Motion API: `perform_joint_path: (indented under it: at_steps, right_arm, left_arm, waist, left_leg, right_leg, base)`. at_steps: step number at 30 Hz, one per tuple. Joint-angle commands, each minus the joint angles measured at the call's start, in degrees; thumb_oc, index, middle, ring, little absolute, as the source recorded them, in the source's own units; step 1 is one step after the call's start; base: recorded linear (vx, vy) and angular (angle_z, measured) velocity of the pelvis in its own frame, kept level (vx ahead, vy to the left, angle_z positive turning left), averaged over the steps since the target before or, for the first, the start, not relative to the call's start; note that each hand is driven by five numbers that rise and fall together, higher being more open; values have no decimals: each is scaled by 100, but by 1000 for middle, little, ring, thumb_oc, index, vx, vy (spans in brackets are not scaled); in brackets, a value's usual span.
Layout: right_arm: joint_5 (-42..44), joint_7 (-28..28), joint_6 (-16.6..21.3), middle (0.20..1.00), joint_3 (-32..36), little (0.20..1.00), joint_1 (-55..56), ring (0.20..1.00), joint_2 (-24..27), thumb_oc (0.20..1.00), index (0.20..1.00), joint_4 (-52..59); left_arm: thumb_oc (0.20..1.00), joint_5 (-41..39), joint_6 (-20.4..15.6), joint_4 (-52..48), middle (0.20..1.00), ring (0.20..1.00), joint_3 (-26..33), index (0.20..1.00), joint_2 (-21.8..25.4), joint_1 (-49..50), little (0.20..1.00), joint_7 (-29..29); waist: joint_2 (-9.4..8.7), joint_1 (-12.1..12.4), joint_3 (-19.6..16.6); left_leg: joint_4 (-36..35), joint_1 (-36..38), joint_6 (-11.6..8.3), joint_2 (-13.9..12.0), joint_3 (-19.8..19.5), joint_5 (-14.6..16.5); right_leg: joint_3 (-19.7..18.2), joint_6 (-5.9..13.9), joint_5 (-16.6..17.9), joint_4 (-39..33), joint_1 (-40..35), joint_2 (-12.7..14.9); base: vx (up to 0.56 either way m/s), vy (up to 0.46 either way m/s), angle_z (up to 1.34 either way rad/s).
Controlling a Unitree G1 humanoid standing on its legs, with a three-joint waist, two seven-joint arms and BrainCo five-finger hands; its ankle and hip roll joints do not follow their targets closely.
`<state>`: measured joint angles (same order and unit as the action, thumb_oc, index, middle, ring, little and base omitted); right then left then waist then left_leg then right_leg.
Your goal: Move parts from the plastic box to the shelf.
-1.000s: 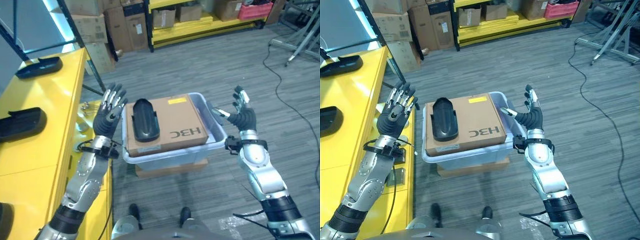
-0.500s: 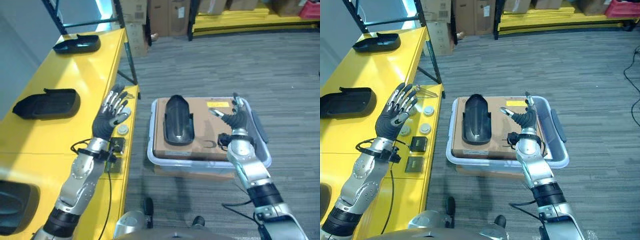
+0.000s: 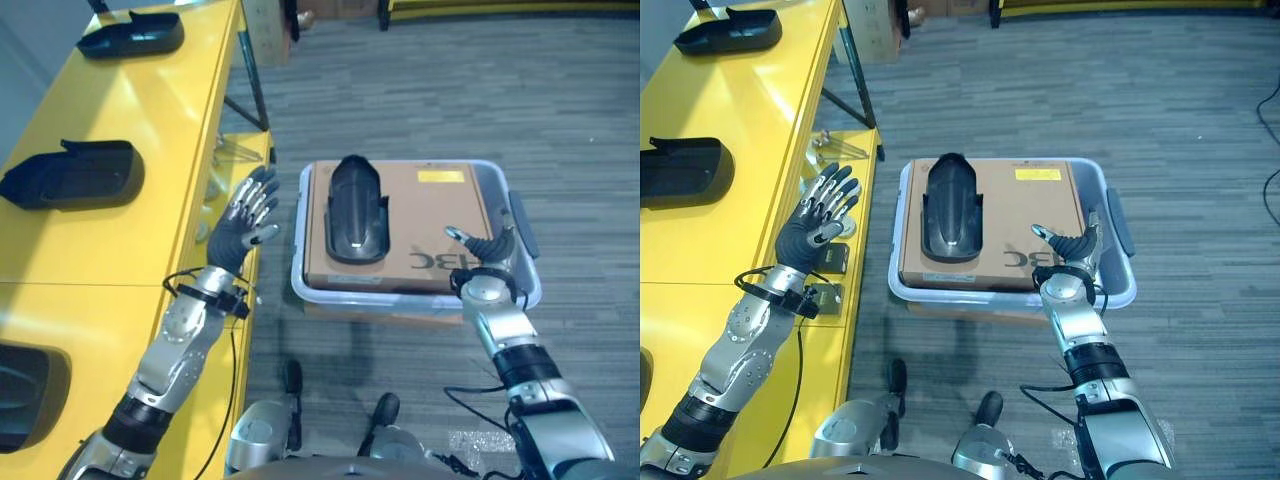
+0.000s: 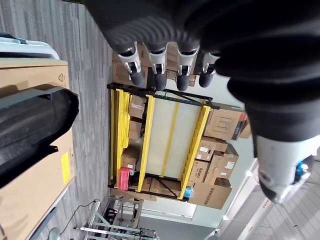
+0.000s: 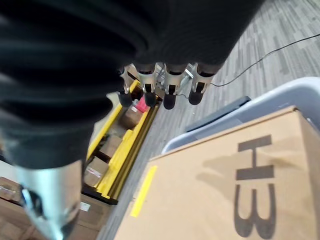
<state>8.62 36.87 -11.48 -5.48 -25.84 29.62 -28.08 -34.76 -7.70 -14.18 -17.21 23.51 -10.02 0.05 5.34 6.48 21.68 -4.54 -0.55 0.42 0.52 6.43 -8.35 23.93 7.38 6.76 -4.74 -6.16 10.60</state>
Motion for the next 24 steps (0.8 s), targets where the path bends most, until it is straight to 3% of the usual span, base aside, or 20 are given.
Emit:
perform_joint_path:
  at_steps: [1,12,24]
  right_arm:
    - [-117,258,297,1000,-147,1000,-613,1000,393,1000,1000,327]
    - [126,221,393,1000,-392,1000,-1520,1000,428,1000,1000,-21]
    - [67,28,254,1000,-600,1000,-1543,1000,220,1000,1000,-86]
  left_arm:
    - [1000,37,-528,-128,1000,1000,-82,1000,-115,-406,1000,115]
    - [1000,125,-769,75,1000,1000,-138,1000,-115,-811,1000,256]
    - [1000,225,-822,201,1000,1000,-177,1000,-118,-920,1000,397]
  waist:
    - [35,246,-7]
    - [64,439,553]
    - [2,495,660]
  left_leg:
    - [186,48,-235,-127,-354,485]
    - [416,-371,-149,-22,-563,471]
    - [386,-408,-112,-13,-593,463]
  right_leg:
    - [136,24,-484,376,50,27]
    - [160,37,-550,705,407,144]
    - [165,97,-535,760,479,187]
  base:
    - [-102,59,25]
    - [-66,32,8]
    - [0,8,2]
